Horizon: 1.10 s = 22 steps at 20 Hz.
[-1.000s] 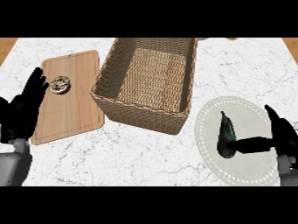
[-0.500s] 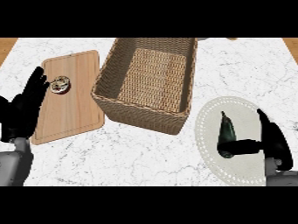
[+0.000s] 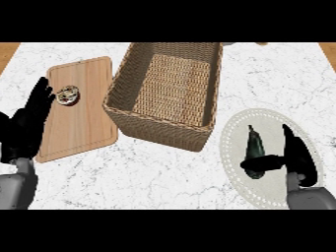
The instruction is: Pick the eggplant from the placemat and place it in the basket
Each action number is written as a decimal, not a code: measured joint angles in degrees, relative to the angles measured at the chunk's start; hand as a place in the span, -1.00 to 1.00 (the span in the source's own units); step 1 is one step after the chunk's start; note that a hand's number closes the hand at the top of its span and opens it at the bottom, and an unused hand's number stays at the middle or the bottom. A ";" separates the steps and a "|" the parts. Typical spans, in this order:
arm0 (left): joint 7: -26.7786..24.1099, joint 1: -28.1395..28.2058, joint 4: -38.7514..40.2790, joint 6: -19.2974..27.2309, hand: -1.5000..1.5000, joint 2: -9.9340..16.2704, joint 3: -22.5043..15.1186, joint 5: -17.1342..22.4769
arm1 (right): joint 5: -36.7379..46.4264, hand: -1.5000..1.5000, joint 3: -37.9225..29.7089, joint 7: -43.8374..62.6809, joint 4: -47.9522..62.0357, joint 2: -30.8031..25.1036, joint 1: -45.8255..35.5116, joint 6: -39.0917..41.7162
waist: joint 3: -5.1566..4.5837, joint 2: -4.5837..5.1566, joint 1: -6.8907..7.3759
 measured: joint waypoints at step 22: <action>0.18 -2.43 2.11 -2.29 0.00 -1.26 2.70 -1.56 | 2.05 1.00 -3.57 -6.92 9.19 4.93 -1.50 3.43 | -0.79 -0.66 -0.08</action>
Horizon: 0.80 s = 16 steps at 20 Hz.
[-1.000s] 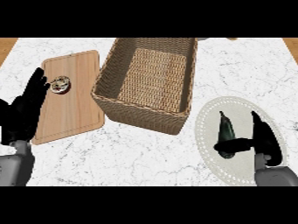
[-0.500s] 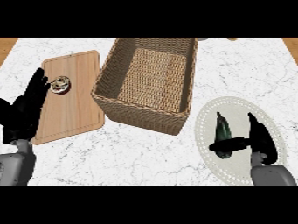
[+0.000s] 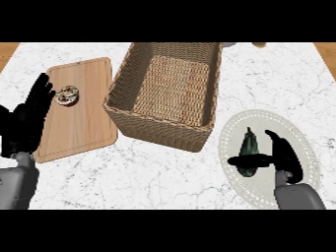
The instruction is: Pick the eggplant from the placemat and place it in the basket
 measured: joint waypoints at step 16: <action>-2.08 1.11 0.17 -1.07 0.00 -1.12 -1.26 -0.37 | 3.79 1.00 11.87 -9.33 -0.45 3.36 1.34 -0.77 | -0.75 -0.16 1.92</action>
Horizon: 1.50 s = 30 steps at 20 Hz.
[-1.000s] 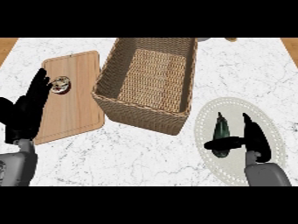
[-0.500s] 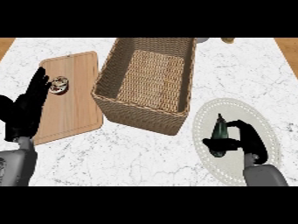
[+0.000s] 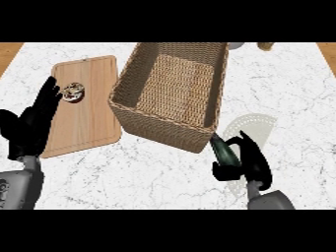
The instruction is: Pick the eggplant from the placemat and place it in the basket
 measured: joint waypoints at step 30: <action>1.10 -3.19 2.60 0.59 0.00 -0.50 -0.46 -0.81 | -2.09 1.00 49.37 4.34 -9.36 4.37 -28.52 -44.11 | 1.40 0.47 1.29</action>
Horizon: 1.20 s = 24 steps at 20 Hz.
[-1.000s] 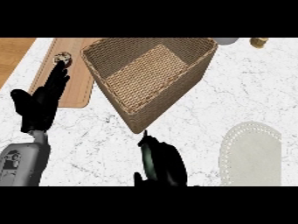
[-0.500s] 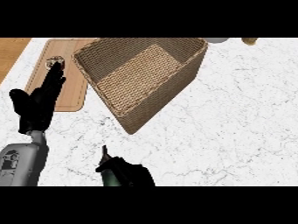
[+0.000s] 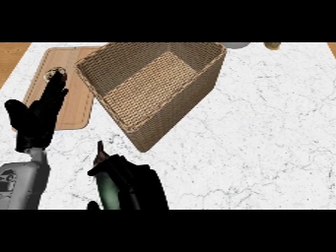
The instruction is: Pick the eggplant from the placemat and place it in the basket
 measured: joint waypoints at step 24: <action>0.20 -0.15 -1.22 -0.76 0.00 -0.30 -0.78 -0.10 | -10.95 1.00 -13.86 17.63 30.37 0.00 -43.83 -1.42 | -0.06 0.76 1.21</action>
